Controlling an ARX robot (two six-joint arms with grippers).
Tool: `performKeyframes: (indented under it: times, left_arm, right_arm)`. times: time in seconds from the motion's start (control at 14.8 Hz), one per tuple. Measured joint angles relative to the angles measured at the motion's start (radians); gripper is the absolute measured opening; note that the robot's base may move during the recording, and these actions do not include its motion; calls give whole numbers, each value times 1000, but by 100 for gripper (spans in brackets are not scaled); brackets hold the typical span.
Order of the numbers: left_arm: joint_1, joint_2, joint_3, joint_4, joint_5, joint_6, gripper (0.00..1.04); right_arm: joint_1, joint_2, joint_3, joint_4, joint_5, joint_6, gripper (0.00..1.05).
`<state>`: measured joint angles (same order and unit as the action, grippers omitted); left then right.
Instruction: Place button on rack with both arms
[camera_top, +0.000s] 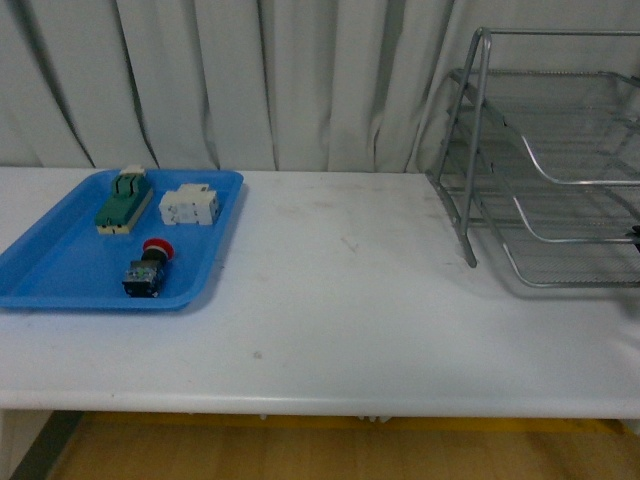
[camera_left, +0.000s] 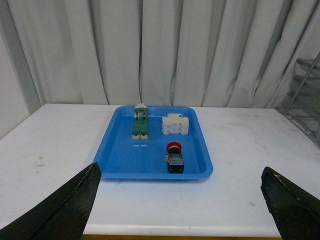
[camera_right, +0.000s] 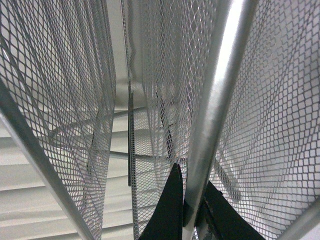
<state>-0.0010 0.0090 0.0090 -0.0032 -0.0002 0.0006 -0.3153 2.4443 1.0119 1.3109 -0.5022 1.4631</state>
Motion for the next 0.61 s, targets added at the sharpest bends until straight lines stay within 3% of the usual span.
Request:
performKeyframes:
  times: [0.61]
  left_arm:
    - [0, 0, 0, 0, 0, 0, 98]
  right_arm:
    - [-40, -109, -259, 27, 14, -63, 4]
